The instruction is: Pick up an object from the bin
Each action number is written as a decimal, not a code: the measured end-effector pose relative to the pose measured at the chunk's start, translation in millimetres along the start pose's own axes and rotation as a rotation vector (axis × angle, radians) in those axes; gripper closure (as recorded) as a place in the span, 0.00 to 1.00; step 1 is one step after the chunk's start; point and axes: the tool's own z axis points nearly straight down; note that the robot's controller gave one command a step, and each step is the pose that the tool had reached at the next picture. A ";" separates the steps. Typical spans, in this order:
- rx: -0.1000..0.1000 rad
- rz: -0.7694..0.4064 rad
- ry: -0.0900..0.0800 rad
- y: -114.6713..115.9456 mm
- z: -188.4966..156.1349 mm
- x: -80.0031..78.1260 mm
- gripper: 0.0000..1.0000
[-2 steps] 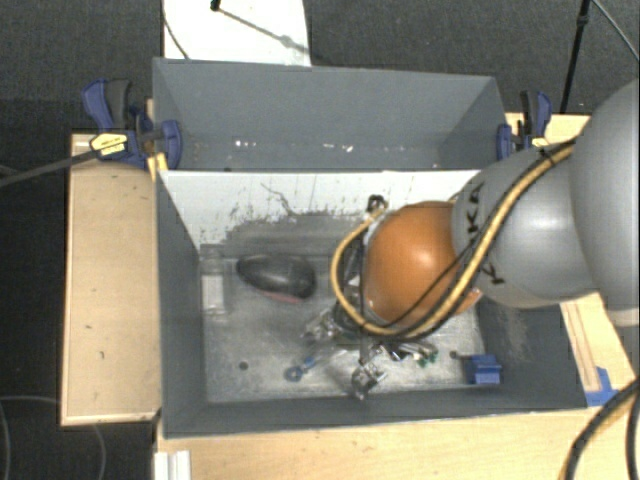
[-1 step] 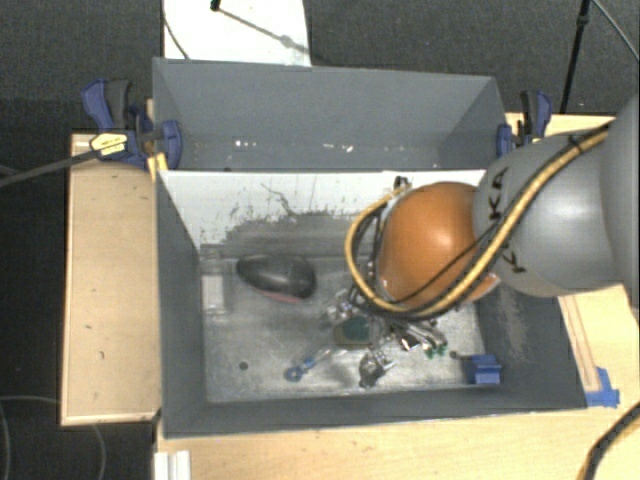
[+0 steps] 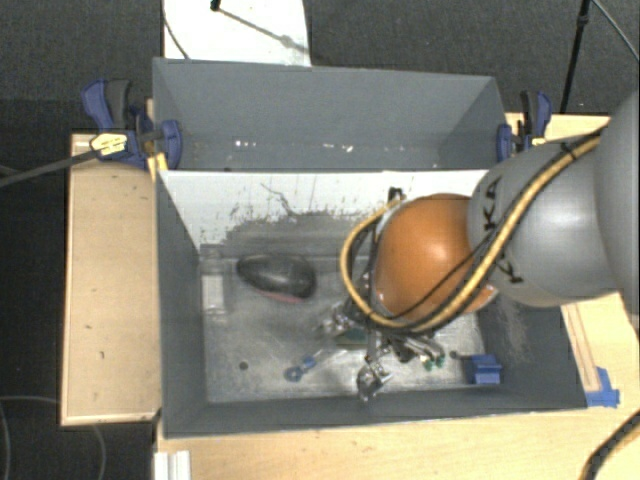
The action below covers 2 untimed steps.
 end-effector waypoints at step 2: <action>0.002 -0.073 -0.008 -10.2 27.6 -2.6 0.00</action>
Offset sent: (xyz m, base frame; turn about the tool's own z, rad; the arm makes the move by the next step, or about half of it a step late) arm 0.0000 -0.0098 -0.0314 -0.0799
